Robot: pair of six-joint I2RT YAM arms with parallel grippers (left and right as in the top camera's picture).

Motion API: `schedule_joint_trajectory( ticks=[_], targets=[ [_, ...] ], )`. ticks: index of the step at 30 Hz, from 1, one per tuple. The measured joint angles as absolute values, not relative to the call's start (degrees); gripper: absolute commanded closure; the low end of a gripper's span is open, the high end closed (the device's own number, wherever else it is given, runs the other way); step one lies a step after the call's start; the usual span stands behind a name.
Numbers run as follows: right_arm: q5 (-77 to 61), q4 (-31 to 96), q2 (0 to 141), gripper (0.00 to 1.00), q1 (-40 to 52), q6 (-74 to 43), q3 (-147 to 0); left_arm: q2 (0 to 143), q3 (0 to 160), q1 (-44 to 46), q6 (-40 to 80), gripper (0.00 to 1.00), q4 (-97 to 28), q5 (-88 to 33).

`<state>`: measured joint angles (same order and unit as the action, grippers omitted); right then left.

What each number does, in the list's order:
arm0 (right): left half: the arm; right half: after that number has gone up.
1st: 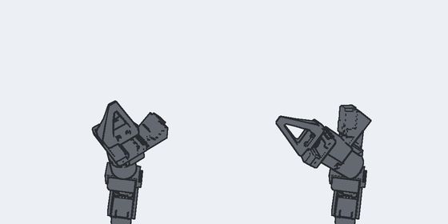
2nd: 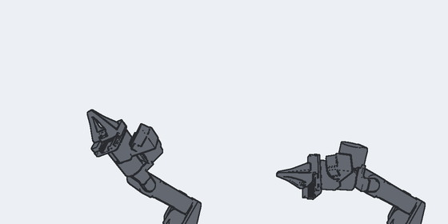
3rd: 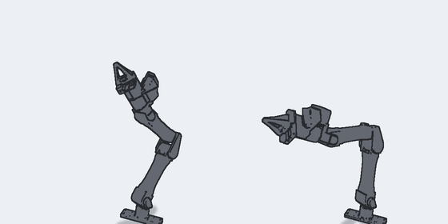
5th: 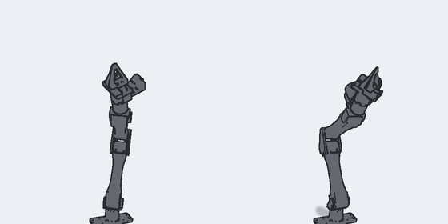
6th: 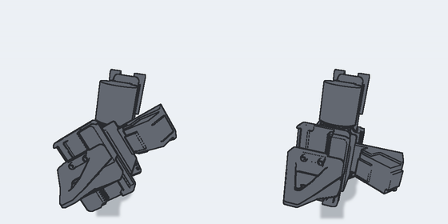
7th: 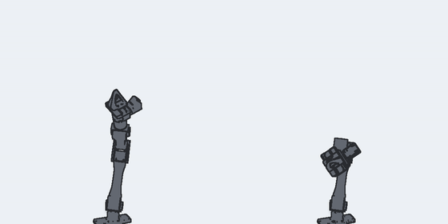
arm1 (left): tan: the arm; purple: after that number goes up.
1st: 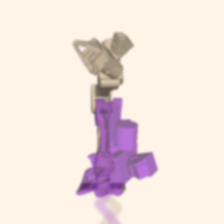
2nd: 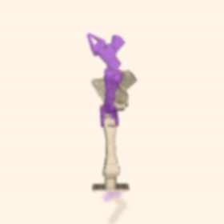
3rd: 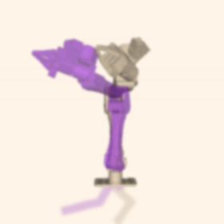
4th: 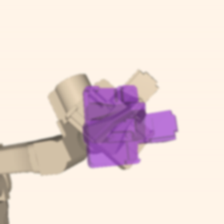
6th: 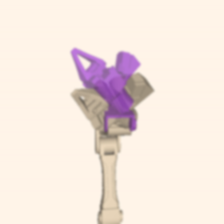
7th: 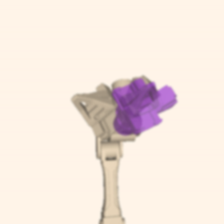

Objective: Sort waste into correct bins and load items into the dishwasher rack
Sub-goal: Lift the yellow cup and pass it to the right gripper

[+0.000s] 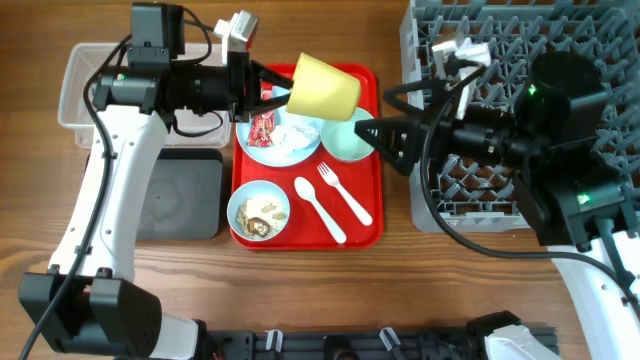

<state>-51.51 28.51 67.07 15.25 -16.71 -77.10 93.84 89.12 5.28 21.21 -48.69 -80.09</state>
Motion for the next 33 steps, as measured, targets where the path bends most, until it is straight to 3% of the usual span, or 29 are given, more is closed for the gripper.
schedule_joint_trajectory(
  ticks=[7, 17, 25, 29, 33],
  targets=[
    [-51.99, 26.04, 70.39, 0.03, 16.71, -18.90, -77.19, 93.73, 89.12, 5.28, 21.04, 0.96, -48.66, -86.94],
    [-53.56, 19.14, 74.06, 0.18, 18.72, -21.17, -77.19, 93.32, 89.12, 5.28, 20.47, 0.96, -48.69, -88.42],
    [-55.96, 17.30, 74.26, 0.18, 20.23, -21.39, -77.19, 93.30, 89.12, 6.31, 19.55, 0.96, -47.59, -88.58],
    [-56.34, 17.30, 75.50, 0.32, 21.47, -21.52, -77.19, 93.19, 89.12, 6.70, 19.55, 0.96, -47.11, -88.66],
    [-56.53, 17.28, 75.88, 0.29, 21.56, -21.78, -77.19, 93.10, 89.12, 6.70, 19.31, 0.96, -47.03, -88.88]
  ],
)
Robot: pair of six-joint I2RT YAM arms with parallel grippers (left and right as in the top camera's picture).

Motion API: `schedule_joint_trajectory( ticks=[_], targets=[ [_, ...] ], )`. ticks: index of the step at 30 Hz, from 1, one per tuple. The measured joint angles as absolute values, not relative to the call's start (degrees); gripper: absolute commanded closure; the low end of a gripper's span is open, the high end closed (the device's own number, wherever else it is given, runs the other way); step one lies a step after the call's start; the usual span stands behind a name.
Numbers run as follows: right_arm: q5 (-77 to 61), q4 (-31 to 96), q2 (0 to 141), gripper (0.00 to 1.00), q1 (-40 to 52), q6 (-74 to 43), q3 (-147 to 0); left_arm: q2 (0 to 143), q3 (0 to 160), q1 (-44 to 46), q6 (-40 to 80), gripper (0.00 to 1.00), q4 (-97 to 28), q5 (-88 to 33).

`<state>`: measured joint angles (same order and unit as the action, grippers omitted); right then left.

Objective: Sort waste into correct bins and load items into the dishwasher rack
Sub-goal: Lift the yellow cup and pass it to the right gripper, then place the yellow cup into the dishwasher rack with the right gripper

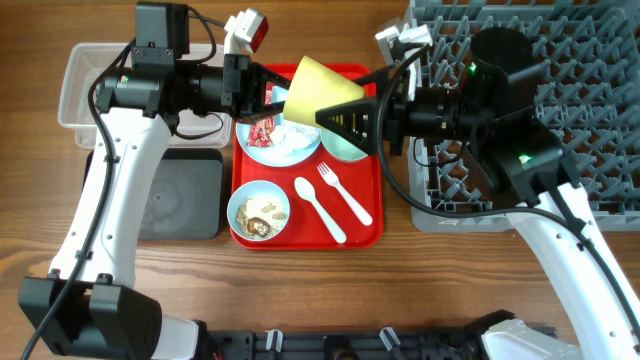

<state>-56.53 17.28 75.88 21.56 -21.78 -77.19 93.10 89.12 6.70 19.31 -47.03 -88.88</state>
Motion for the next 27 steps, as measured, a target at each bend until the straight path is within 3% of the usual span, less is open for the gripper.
schedule_joint_trajectory(
  ticks=[6, 7, 9, 10, 11, 19, 25, 27],
  targets=[
    [-56.53, 17.85, 75.88, 0.44, 21.50, -21.78, -77.19, 93.08, 89.12, 6.70, 19.07, 0.95, -46.94, -88.88],
    [-56.51, 17.98, 75.85, 0.44, 21.50, -21.96, -77.19, 93.08, 89.12, 6.70, 18.92, 0.86, -46.89, -88.86],
    [-56.58, 18.06, 75.85, 0.46, 21.45, -21.74, -77.19, 93.08, 89.12, 6.70, 18.52, 0.57, -46.87, -88.84],
    [-56.64, 18.65, 75.83, 0.46, 21.45, -21.61, -77.21, 93.08, 89.12, 6.70, 18.37, 0.24, -46.76, -88.84],
    [-56.62, 20.12, 75.75, 0.47, 21.32, -21.23, -77.21, 93.08, 89.12, 6.70, 18.50, 0.20, -46.72, -88.82],
    [-46.83, 47.68, 66.30, 0.52, 9.30, -16.97, -77.36, 93.08, 89.12, 6.70, 18.72, 0.13, -46.74, -88.05],
    [-28.32, 68.93, 59.44, 0.52, -0.69, -15.97, -77.67, 93.08, 89.12, 6.70, 18.72, 0.14, -47.29, -86.24],
    [-22.96, 73.43, 59.66, 0.52, -1.61, -15.97, -77.67, 93.08, 89.12, 6.79, 18.74, 0.18, -47.57, -85.49]
  ],
)
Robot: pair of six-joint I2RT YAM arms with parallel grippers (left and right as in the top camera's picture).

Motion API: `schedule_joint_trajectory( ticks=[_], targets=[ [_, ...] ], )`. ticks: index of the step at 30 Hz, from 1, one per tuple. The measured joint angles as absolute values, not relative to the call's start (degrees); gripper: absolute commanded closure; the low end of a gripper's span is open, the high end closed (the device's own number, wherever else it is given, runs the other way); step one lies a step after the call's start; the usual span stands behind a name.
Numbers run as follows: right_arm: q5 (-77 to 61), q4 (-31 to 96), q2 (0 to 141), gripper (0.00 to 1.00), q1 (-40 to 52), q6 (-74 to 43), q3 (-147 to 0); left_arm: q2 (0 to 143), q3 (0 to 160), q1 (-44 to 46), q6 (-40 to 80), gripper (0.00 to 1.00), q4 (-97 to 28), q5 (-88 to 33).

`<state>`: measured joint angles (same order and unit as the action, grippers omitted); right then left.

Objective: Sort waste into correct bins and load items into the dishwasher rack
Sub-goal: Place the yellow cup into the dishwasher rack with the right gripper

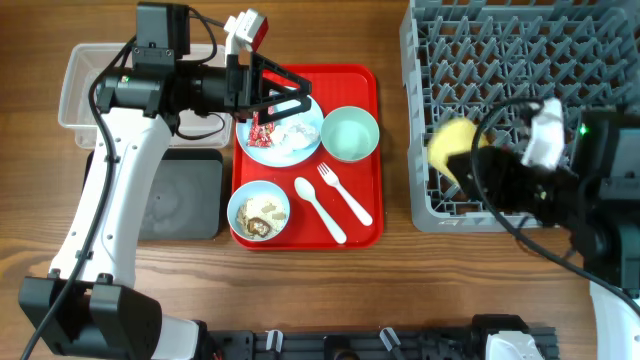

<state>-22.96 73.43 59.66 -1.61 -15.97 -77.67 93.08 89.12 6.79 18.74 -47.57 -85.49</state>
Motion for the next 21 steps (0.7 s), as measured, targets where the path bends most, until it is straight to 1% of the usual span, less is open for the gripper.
schedule_joint_trajectory(
  ticks=[2, 6, 10, 15, 16, 17, 19, 21],
  targets=[
    [-19.68, 76.05, 60.69, 0.52, -1.72, -16.21, -77.60, 93.08, 89.12, 6.92, 18.76, 0.21, -47.59, -84.77],
    [-15.73, 78.70, 64.66, 0.51, -1.72, -17.06, -75.88, 93.08, 89.12, 8.16, 18.79, 0.21, -48.99, -80.47],
    [-14.26, 78.37, 70.46, 0.51, -1.72, -17.74, -73.12, 92.68, 89.12, 10.68, 18.76, 0.21, -54.00, -71.40],
    [-10.68, 75.07, 77.56, 0.49, -1.72, -19.92, -71.66, 91.02, 89.12, 14.13, 18.72, 0.21, -58.43, -58.92],
    [-10.04, 74.70, 78.50, 0.46, -1.72, -20.32, -71.66, 90.61, 89.12, 14.57, 18.74, 0.21, -59.05, -57.21],
    [-9.45, 74.46, 79.79, 0.40, -1.72, -20.73, -71.66, 90.02, 89.12, 15.09, 18.72, 0.21, -59.79, -54.98],
    [-8.58, 74.19, 81.84, 0.23, -1.72, -21.21, -71.66, 88.77, 89.12, 15.86, 18.72, 0.21, -60.93, -51.09],
    [-8.08, 73.78, 83.59, 0.16, -1.72, -21.34, -71.66, 87.29, 89.12, 16.47, 18.72, 0.21, -62.02, -47.24]
  ],
)
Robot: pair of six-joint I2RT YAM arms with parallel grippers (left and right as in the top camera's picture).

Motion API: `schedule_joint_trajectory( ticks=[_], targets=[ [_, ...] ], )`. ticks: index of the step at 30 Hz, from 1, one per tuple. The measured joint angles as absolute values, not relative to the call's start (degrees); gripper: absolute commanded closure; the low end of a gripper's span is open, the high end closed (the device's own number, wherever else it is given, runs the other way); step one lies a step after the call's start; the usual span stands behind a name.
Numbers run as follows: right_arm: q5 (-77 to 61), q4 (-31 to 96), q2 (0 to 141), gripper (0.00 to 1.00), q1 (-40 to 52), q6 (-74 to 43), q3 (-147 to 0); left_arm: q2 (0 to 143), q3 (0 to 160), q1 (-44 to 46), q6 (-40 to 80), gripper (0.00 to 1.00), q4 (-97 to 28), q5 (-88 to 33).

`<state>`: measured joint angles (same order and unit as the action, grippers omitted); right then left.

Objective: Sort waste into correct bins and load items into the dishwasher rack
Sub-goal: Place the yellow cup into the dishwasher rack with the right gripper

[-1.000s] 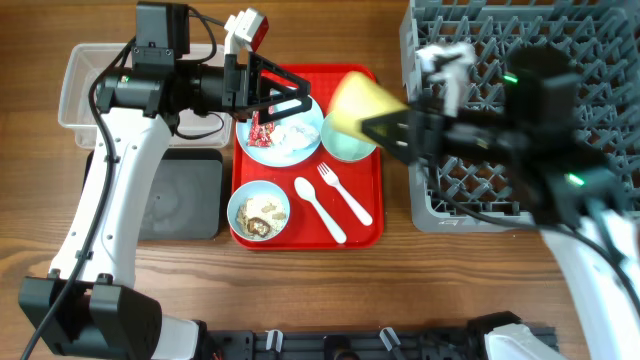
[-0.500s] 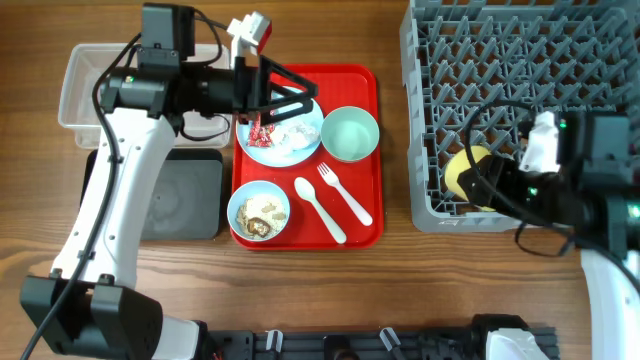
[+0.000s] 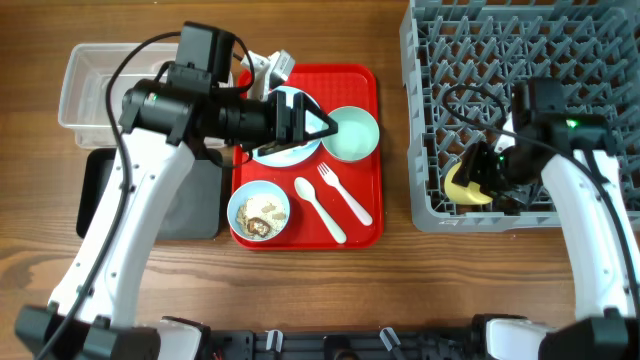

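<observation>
The yellow cup (image 3: pixel 460 184) lies on its side in the front-left corner of the grey dishwasher rack (image 3: pixel 520 60). My right gripper (image 3: pixel 487 170) is down in the rack, shut on the cup. My left gripper (image 3: pixel 318 124) hangs open over the red tray (image 3: pixel 368 228), above the light blue plate (image 3: pixel 280 153), most of which it hides. Its fingers reach toward the mint bowl (image 3: pixel 355 135). A blue bowl of food scraps (image 3: pixel 258 212), a white fork (image 3: pixel 345 193) and a white spoon (image 3: pixel 320 210) lie on the tray's front half.
A clear plastic bin (image 3: pixel 95 85) stands at the back left. A black bin (image 3: pixel 150 200) sits in front of it, partly under my left arm. The rack's rows of tines fill the right side of the table.
My right gripper has gone from holding the yellow cup above the rack's front left to holding it down inside that corner. My left arm has shifted right and forward over the plate.
My left gripper held the yellow cup above the tray while the right gripper stood open beside it. Then the right gripper was at the cup. Then the right held it over the rack and the left was open and empty. Now the cup lies in the rack.
</observation>
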<state>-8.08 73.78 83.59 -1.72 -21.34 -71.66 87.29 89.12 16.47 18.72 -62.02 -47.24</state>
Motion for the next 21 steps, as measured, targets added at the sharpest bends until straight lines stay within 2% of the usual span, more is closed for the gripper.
schedule_joint_trajectory(
  ticks=[4, 13, 21],
  targets=[
    [-8.45, 72.58, 85.34, 0.13, -1.72, -21.32, -71.64, 84.40, 89.12, 17.78, 19.07, 0.22, -65.12, -38.02],
    [-14.66, 70.39, 81.10, 0.13, -1.72, -19.57, -72.07, 83.31, 89.03, 23.59, 24.86, 0.22, -70.26, -14.72],
    [-31.53, 60.99, 67.09, 0.13, -1.72, -16.53, -74.13, 85.06, 82.39, 26.74, 27.33, 0.17, -55.29, 1.58]
  ],
)
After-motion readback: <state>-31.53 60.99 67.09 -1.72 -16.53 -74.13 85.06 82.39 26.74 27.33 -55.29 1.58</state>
